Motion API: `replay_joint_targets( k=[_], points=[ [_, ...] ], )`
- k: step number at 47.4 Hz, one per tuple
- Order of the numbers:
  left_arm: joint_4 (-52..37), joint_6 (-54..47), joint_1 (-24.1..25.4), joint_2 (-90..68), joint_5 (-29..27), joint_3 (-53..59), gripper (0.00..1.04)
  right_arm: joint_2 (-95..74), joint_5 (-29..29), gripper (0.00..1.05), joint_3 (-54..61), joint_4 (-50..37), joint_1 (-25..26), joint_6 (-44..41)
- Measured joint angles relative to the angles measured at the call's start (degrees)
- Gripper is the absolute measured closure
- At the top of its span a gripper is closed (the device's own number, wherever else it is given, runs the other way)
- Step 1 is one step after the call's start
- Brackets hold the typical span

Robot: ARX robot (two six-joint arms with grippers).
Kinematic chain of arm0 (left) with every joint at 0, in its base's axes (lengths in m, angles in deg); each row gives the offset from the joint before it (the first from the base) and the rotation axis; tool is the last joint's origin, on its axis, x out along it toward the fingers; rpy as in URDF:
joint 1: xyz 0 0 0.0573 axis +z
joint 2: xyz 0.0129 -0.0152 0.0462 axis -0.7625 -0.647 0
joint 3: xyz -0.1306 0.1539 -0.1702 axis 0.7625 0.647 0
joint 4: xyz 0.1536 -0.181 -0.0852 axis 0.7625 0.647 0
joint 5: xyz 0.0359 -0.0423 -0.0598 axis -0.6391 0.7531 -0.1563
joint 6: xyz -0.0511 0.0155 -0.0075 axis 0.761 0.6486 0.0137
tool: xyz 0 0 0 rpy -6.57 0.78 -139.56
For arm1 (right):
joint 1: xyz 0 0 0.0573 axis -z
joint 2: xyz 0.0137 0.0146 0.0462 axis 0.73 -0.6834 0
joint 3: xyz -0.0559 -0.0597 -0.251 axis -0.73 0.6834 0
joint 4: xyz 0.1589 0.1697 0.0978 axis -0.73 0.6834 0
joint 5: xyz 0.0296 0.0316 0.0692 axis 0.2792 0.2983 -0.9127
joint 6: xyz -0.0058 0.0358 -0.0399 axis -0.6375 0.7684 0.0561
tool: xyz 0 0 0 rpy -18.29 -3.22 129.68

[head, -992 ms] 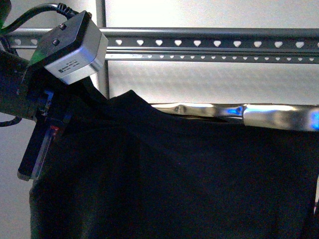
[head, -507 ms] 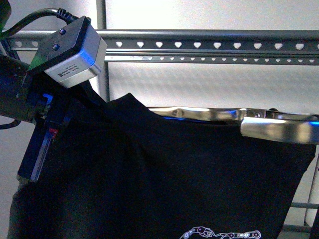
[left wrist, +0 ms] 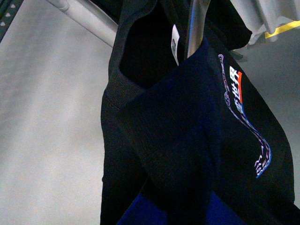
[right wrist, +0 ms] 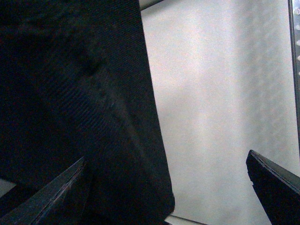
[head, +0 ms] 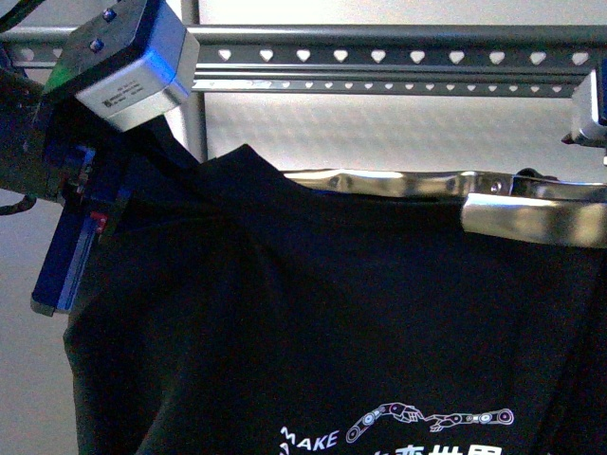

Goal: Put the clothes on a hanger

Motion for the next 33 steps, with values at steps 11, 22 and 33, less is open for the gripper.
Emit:
replay_joint_targets(
  k=[11,22,33],
  points=[
    [0.0,0.0,0.07,0.0,-0.7,0.0,1.01,-7.21,2.99,0.4,-5.46,-5.62,-3.78,7.8],
    [-0.04,0.0,0.13,0.0,-1.33,0.0,1.01,-9.33,3.21,0.73,-5.25,-7.76,-4.74,11.17],
    [-0.04,0.17,0.11,0.0,-0.83,0.0,0.94,-7.63,-1.25,1.01,0.35,-7.96,-2.78,11.69]
  ],
)
